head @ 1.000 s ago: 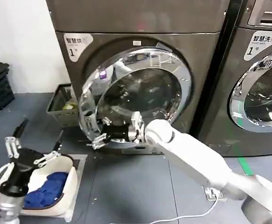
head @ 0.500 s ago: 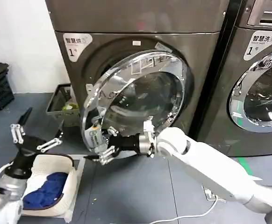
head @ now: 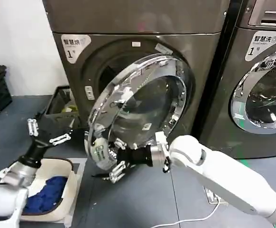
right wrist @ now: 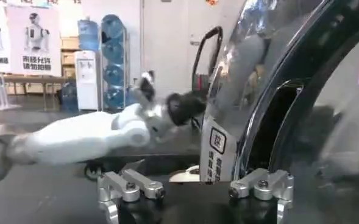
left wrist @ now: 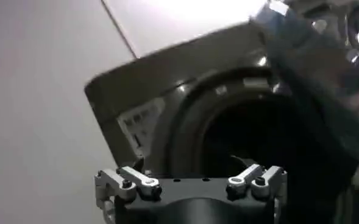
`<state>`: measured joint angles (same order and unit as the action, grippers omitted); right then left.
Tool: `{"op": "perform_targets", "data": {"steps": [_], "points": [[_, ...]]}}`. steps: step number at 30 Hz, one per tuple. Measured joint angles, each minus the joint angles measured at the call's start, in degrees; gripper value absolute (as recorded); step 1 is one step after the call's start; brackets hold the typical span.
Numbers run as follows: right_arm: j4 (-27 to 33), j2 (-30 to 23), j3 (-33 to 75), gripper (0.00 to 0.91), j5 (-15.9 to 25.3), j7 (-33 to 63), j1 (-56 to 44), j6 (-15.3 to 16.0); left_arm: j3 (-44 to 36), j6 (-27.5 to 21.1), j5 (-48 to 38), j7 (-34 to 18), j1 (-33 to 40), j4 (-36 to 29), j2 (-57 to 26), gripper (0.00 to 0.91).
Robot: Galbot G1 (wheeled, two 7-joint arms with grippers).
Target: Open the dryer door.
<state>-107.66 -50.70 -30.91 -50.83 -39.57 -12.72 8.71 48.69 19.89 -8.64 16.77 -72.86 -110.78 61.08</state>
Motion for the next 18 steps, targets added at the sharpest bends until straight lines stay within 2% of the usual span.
{"op": "perform_targets", "data": {"steps": [5, 18], "points": [[-2.6, 2.6, 1.2, 0.907, 0.0, -0.2, -1.3, -0.4, -2.7, -2.6, 0.4, -0.7, 3.1, 2.4, -2.2, 0.907], [-6.6, 10.0, 9.8, 0.907, -0.9, 2.0, -8.0, -2.3, -13.8, -3.0, 4.5, -0.3, 10.1, 6.4, -7.5, 0.907]]}}
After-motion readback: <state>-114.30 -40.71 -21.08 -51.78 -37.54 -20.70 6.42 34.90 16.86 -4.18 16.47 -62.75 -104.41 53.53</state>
